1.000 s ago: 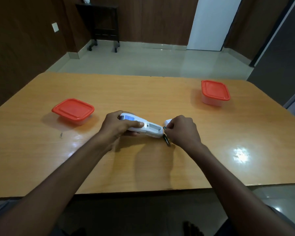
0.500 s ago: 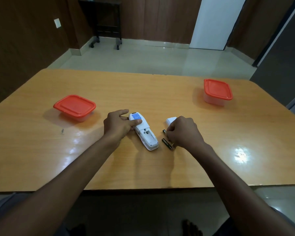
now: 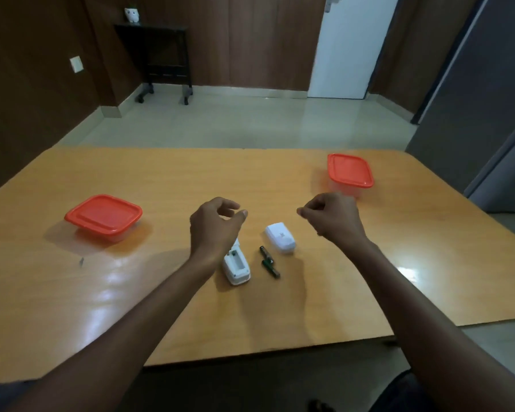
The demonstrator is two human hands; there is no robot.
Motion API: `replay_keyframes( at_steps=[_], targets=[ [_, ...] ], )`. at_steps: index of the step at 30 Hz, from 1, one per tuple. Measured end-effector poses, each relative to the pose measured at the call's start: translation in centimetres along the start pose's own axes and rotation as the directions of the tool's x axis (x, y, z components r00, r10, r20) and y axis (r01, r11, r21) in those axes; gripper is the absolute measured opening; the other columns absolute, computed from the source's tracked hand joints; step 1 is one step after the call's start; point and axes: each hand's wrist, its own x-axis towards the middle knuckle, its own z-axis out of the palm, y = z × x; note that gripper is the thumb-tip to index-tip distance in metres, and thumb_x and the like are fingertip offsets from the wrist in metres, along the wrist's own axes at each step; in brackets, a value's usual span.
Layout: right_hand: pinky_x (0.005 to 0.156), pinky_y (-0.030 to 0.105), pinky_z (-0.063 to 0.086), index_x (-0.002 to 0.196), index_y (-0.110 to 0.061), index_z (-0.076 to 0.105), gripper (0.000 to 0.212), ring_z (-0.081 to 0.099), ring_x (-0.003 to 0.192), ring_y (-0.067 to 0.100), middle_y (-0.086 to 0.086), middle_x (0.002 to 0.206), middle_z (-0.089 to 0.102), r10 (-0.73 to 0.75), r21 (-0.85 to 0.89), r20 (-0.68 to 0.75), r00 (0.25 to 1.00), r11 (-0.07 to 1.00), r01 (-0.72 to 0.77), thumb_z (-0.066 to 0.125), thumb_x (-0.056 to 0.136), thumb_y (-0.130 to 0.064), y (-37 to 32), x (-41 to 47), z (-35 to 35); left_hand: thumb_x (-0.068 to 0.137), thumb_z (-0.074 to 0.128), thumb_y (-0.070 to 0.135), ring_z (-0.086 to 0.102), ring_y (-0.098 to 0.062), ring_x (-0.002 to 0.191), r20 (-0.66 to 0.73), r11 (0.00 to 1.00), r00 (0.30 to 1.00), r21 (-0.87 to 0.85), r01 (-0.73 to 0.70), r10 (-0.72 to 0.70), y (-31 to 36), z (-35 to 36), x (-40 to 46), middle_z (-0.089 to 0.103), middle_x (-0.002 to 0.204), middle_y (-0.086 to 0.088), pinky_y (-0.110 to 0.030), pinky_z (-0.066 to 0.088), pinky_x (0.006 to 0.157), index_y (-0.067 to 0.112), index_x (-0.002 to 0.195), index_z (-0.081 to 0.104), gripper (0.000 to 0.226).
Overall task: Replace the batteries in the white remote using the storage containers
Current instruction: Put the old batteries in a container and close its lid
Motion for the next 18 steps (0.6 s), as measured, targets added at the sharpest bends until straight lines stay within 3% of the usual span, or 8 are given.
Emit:
replay_keyframes(
  at_steps=[3,5,7,10,12,18],
  targets=[
    [0.072,0.030,0.049,0.089,-0.017,0.078,0.013,0.070,0.088,0.025,0.003,0.086,0.076,-0.007,-0.111,-0.140,0.990,0.994,-0.009,0.074,0.081,-0.026,3.4,3.5,-2.3,0.081,0.080,0.029,0.070,-0.019,0.070,0.158,0.995,0.987,-0.103,0.003,0.013,3.5,4.8,0.9,0.073,0.079,0.004,-0.037,0.061,0.073,0.020,0.089,0.076,0.013],
    [0.082,0.033,0.048,0.106,-0.014,0.077,0.026,0.063,0.106,0.032,0.009,0.106,0.075,-0.034,-0.236,-0.196,0.980,0.972,-0.013,0.069,0.082,-0.022,5.9,5.7,-3.4,0.083,0.079,0.026,0.069,-0.020,0.063,0.263,0.989,0.965,-0.148,0.018,0.021,5.6,8.4,1.6,0.074,0.080,0.001,-0.036,0.061,0.072,0.017,0.092,0.075,0.013],
    [0.094,0.041,0.047,0.123,-0.013,0.070,0.039,0.051,0.120,0.036,0.014,0.121,0.067,-0.071,-0.368,-0.203,0.976,0.930,-0.009,0.065,0.084,-0.018,8.2,7.7,-4.1,0.084,0.078,0.024,0.069,-0.020,0.063,0.337,0.984,0.941,-0.173,0.051,0.010,7.0,12.0,2.4,0.075,0.085,-0.001,-0.036,0.061,0.076,0.016,0.098,0.074,0.016],
    [0.099,0.046,0.046,0.134,-0.018,0.063,0.049,0.045,0.128,0.035,0.011,0.135,0.061,-0.113,-0.466,-0.158,0.981,0.884,0.026,0.064,0.086,-0.014,11.1,10.8,-4.1,0.086,0.075,0.023,0.073,-0.021,0.073,0.395,0.981,0.919,-0.178,0.077,0.000,8.4,16.6,3.9,0.075,0.093,-0.003,-0.038,0.061,0.083,0.017,0.104,0.072,0.020],
    [0.094,0.044,0.050,0.129,-0.020,0.067,0.044,0.050,0.124,0.034,0.008,0.132,0.064,-0.161,-0.476,-0.120,0.980,0.875,0.085,0.066,0.086,-0.015,12.5,12.2,-3.8,0.086,0.074,0.022,0.075,-0.024,0.081,0.402,0.981,0.915,-0.173,0.089,-0.012,8.8,18.8,4.8,0.074,0.090,-0.001,-0.038,0.061,0.084,0.018,0.106,0.071,0.020],
    [0.064,0.041,0.055,0.096,-0.010,0.076,0.013,0.063,0.090,0.033,0.009,0.094,0.073,-0.337,-0.530,-0.185,0.923,0.825,0.195,0.071,0.084,-0.009,13.8,12.3,-2.8,0.086,0.073,0.024,0.073,-0.018,0.076,0.414,0.957,0.906,-0.216,0.192,-0.088,7.9,19.9,4.6,0.073,0.094,-0.003,-0.048,0.061,0.086,0.024,0.099,0.070,0.013]
  ],
)
